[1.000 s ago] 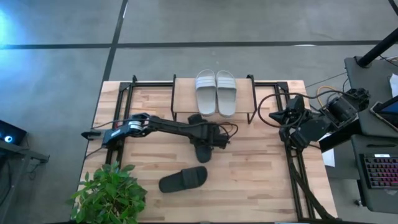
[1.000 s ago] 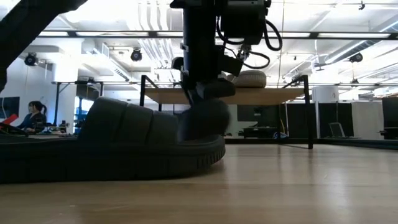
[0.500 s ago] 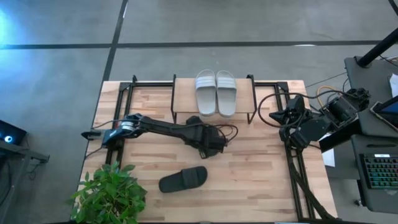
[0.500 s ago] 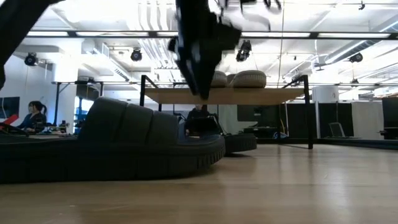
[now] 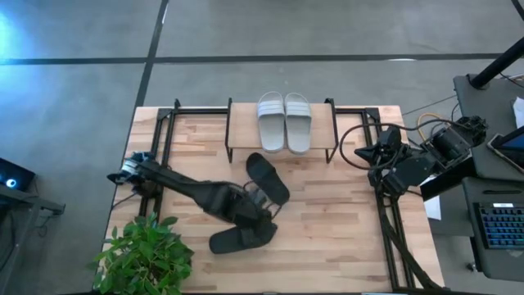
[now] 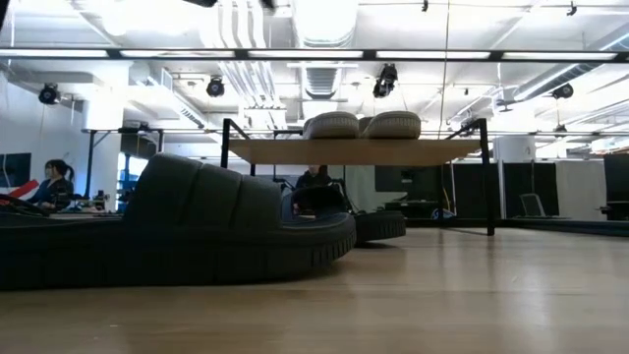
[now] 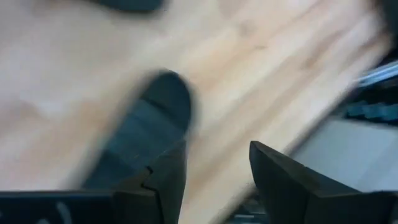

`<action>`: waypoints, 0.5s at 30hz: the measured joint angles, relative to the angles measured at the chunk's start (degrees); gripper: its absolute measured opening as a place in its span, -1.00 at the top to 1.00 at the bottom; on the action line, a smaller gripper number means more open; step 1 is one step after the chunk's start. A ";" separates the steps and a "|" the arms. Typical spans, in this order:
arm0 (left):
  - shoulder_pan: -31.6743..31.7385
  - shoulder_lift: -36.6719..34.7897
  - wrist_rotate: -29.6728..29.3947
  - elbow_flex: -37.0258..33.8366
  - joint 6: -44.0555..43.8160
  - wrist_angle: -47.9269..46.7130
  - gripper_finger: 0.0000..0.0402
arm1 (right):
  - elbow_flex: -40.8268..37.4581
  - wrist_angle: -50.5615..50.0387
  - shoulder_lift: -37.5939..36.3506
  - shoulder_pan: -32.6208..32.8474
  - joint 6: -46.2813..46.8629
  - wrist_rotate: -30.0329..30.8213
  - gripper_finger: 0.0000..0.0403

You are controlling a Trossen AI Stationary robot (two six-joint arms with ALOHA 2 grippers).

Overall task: Pick and place slides into the shelf
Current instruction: Put the bottom black slide under the shelf

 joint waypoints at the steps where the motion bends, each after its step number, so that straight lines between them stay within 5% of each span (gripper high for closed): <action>1: -0.69 -0.18 -0.05 -1.80 -3.26 3.99 0.20 | 0.00 0.02 0.00 0.00 -0.30 0.04 0.96; 6: -3.52 0.39 -0.88 -10.54 -17.28 13.02 0.21 | 0.00 0.03 0.00 0.01 -0.57 0.15 0.96; 15: -10.60 -1.75 -5.64 -17.30 -38.39 11.73 0.21 | 0.00 0.03 0.00 -0.01 -1.49 0.16 0.96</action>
